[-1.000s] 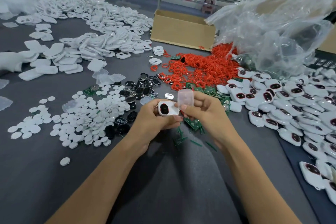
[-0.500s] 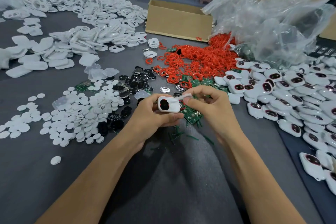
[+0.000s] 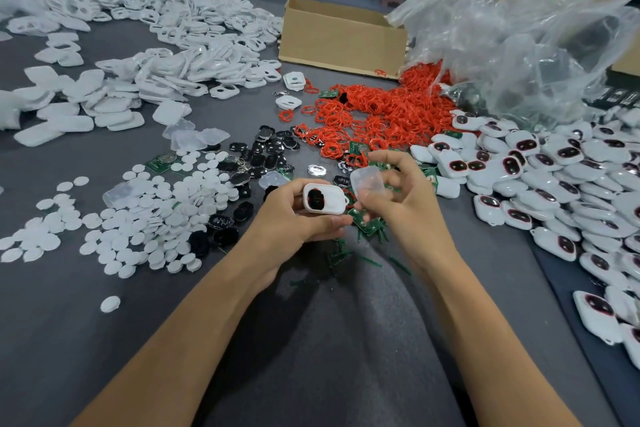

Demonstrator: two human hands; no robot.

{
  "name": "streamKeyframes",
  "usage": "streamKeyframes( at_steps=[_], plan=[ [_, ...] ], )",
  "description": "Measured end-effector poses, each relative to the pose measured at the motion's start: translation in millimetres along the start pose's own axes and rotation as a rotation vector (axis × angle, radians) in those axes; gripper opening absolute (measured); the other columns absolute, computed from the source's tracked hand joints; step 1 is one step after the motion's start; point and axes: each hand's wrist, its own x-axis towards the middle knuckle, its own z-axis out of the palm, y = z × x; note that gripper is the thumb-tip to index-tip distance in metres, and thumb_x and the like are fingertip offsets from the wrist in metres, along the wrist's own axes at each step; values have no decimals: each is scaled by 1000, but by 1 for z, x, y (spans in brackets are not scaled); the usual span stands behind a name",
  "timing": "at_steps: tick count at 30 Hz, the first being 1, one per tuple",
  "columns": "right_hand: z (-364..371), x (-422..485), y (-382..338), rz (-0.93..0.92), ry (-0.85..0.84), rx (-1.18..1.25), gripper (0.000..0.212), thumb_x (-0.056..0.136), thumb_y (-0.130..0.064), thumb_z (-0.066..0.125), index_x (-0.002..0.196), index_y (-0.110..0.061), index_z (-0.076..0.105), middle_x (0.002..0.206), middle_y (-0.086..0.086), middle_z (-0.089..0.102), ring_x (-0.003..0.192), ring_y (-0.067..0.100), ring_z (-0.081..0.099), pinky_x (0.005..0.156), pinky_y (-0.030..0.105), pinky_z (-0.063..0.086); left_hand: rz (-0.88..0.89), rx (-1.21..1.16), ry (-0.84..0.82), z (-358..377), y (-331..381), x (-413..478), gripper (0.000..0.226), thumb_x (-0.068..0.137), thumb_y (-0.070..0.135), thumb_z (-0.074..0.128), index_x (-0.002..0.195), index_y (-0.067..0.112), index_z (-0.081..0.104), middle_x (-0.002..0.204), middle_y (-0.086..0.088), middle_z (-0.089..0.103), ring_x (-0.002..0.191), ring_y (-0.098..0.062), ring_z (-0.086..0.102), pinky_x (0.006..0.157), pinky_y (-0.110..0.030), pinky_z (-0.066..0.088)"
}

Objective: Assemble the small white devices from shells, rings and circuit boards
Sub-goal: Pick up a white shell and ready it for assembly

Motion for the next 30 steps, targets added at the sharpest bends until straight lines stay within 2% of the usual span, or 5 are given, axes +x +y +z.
streamKeyframes(
  at_steps=[6,13,19,27,30],
  plan=[
    [-4,1,2,-5,-64,-19,22,79,4,71,93,-8,60,71,3,68,60,8,60,61,17,48,1,30,-21,1,0,-1,45,74,-11,74,115,0,59,115,-27,65,107,-38,65,76,-33,61],
    [3,1,1,-59,-132,-117,10,88,4,60,95,0,68,66,1,63,52,3,55,52,15,44,25,80,-45,1,-1,0,47,74,-9,76,117,1,59,111,-24,68,96,-28,69,75,-33,61],
    [11,1,6,-15,-63,-148,15,86,3,65,100,-1,64,65,7,63,51,14,61,51,23,50,39,96,-44,0,-2,1,43,74,-9,76,113,5,61,102,-17,69,91,-25,69,71,-31,60],
    [19,1,10,-85,81,-334,15,79,-6,73,80,-18,62,64,7,66,54,24,61,56,31,51,45,128,-35,-2,-4,4,43,75,-12,74,111,9,64,102,-15,70,88,-19,70,72,-32,60],
    [23,-2,12,-157,115,-423,14,77,-8,74,79,-19,64,64,1,63,52,12,55,55,24,48,45,111,-38,-2,-4,4,42,74,-10,76,110,9,64,104,-15,71,91,-22,70,77,-38,60]
  ],
)
